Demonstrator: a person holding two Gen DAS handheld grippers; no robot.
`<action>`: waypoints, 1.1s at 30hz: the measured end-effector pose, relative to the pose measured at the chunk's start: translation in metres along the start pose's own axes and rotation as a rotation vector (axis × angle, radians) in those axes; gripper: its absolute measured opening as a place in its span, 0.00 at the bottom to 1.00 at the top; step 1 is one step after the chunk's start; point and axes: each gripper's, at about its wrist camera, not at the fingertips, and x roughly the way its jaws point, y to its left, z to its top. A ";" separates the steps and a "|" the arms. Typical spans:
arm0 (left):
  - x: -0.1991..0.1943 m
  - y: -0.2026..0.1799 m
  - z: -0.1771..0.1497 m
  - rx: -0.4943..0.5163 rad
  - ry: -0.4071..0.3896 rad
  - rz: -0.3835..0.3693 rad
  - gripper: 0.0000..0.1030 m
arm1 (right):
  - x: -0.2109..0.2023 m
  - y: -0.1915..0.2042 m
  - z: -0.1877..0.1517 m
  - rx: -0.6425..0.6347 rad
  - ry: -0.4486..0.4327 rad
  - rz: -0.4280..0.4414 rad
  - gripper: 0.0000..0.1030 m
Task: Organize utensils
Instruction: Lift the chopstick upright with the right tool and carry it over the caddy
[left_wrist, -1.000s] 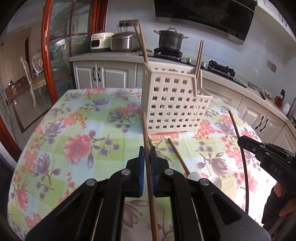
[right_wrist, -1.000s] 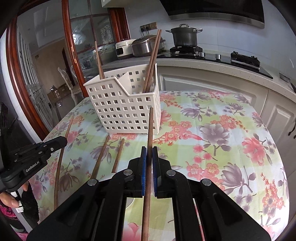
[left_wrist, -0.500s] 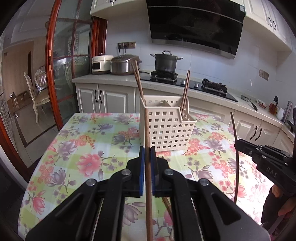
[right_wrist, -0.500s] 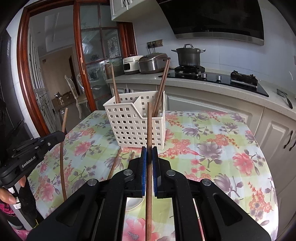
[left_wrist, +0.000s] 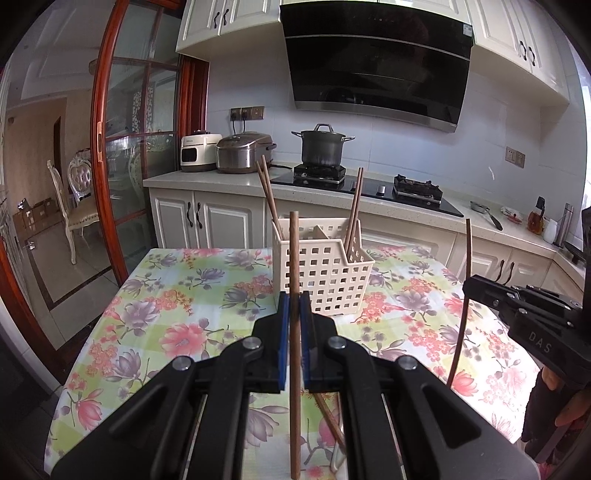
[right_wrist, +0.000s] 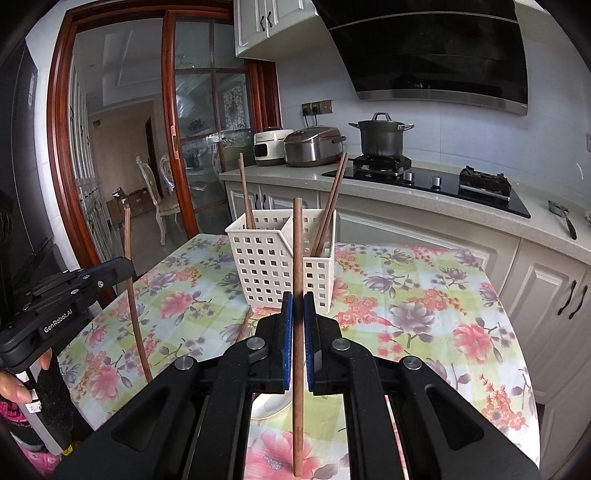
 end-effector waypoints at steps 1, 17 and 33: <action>-0.002 -0.001 0.000 0.002 -0.003 0.000 0.06 | -0.001 0.000 0.000 -0.002 -0.003 0.000 0.06; -0.013 -0.003 0.001 0.009 -0.036 0.001 0.06 | -0.015 0.005 0.002 -0.023 -0.033 0.000 0.06; -0.013 -0.005 0.002 0.012 -0.050 0.001 0.06 | -0.020 0.007 0.005 -0.027 -0.054 0.000 0.06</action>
